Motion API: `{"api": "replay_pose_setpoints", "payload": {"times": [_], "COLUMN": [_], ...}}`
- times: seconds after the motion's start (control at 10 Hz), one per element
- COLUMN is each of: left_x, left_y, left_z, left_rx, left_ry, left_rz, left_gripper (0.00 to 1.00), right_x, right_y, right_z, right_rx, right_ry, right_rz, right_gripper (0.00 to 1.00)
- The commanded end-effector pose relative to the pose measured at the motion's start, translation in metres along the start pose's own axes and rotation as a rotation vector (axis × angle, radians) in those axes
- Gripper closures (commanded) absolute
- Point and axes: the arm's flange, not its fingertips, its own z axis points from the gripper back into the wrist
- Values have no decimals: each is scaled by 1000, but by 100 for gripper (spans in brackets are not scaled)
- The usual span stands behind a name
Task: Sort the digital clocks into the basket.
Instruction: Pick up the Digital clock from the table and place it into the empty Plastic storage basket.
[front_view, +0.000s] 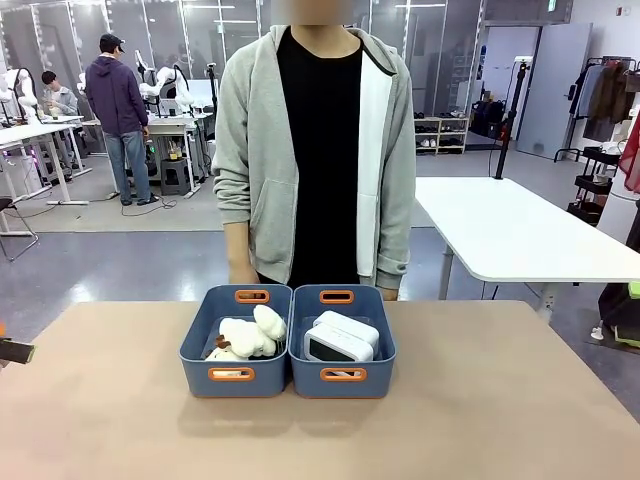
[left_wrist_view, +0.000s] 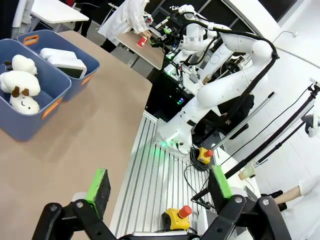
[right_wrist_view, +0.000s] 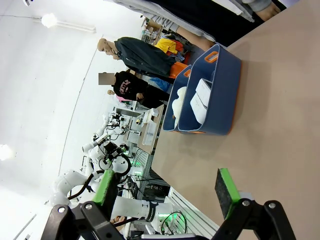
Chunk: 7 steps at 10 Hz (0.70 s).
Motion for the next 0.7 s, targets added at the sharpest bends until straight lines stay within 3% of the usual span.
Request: {"api": "replay_pose_setpoints", "payload": {"times": [0.0, 0.6], "left_x": [3, 3], "left_y": [0, 0], "left_z": [-1, -1], "left_rx": [-1, -1], "left_ry": [-12, -12], "left_rz": [-10, -10], "left_gripper": [0, 0], "right_x": [-1, -1], "right_y": [2, 2], "right_z": [1, 1], "right_rx": [2, 2], "right_ry": [6, 6], "right_rz": [3, 3], "right_gripper": [0, 0]}}
